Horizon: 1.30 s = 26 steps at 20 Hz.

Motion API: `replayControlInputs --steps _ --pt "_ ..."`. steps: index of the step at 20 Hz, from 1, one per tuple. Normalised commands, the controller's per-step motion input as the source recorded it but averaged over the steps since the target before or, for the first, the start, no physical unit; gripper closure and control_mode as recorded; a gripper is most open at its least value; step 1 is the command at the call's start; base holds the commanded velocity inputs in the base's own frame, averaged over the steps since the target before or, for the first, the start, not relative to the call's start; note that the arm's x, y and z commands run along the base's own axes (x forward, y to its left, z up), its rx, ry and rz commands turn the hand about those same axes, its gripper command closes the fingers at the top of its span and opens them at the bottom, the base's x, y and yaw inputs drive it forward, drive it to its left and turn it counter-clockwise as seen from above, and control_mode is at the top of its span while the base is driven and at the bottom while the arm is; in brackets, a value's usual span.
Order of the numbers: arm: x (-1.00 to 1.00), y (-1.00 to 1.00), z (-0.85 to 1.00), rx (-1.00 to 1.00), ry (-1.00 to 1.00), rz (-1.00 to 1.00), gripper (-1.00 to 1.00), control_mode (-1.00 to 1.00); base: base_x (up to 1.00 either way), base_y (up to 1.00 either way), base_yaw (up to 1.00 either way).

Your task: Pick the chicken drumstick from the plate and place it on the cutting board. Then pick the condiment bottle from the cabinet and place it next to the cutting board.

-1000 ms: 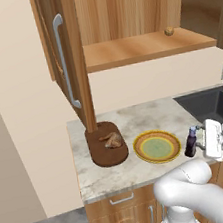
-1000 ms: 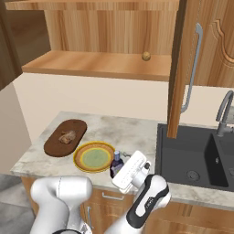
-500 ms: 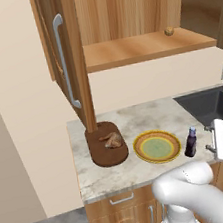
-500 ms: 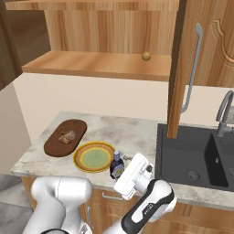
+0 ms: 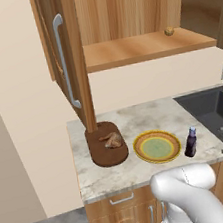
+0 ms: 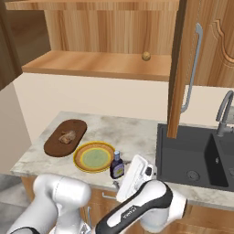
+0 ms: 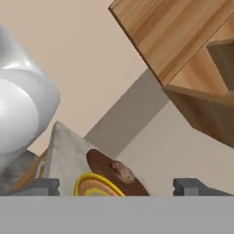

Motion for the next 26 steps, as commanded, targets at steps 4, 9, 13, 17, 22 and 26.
replayControlInputs --steps 4,9,13,17,22,26 --pt "-0.52 0.00 0.02 -0.36 -0.29 -0.20 -1.00 -1.00 0.00 0.00 0.00" --pt "-0.37 0.00 0.00 -0.33 -0.32 -0.21 -1.00 -1.00 0.00 0.00 0.00" --pt "-0.22 0.00 0.03 -0.32 -0.23 -0.21 -1.00 -1.00 0.00 0.00 0.00" --pt "-0.10 0.00 0.25 -0.31 -0.21 -0.18 -1.00 -1.00 0.00 0.00 0.00" --pt "-0.13 0.00 0.50 -0.29 -0.23 -0.13 -1.00 -1.00 0.00 0.00 0.00" --pt "-0.23 0.00 0.57 -0.25 -0.27 -0.09 -1.00 -1.00 0.00 0.00 0.00"
